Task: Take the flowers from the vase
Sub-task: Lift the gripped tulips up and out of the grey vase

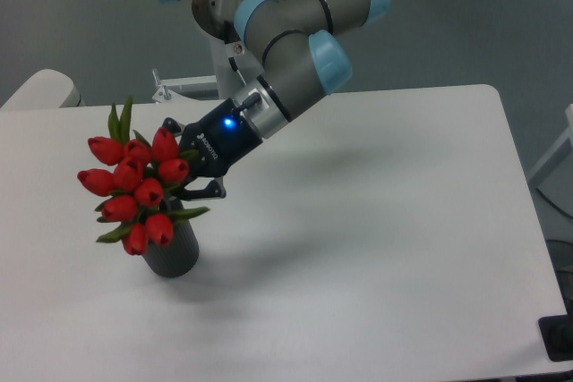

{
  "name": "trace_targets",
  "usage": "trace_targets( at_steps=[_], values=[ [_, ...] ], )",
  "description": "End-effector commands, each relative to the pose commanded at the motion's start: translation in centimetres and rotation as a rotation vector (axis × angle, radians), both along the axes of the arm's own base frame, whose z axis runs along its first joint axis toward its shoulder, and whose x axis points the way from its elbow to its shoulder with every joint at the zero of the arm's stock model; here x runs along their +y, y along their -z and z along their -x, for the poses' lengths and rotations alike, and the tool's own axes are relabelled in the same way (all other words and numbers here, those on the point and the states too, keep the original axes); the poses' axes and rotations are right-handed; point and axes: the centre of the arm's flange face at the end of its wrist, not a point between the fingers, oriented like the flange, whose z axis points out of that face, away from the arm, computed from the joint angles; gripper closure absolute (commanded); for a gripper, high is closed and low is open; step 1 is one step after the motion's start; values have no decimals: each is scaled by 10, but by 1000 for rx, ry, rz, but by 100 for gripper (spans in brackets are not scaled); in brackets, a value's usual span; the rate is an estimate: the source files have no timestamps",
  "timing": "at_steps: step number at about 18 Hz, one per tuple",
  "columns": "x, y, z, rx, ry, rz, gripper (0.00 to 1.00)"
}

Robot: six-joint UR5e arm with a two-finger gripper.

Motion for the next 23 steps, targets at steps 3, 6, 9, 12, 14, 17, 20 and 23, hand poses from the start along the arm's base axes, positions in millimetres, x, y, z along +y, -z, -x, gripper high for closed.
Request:
trace_targets(
  at_steps=[3,6,9,12,14,17,20,23],
  values=[
    [1,-21,1,-15,-19,5,74],
    [-2,-33,3,-12,-31,0,74],
    [-4,-50,10,-21,-57,4,75],
    [-7,-66,12,-8,-70,-8,75],
    [-7,-76,15,-6,-78,-12,75],
    [-11,-85,24,-1,-96,-19,76],
    [-22,-92,40,10,-130,-28,77],
    [-30,-101,54,3,-164,-27,78]
  ],
)
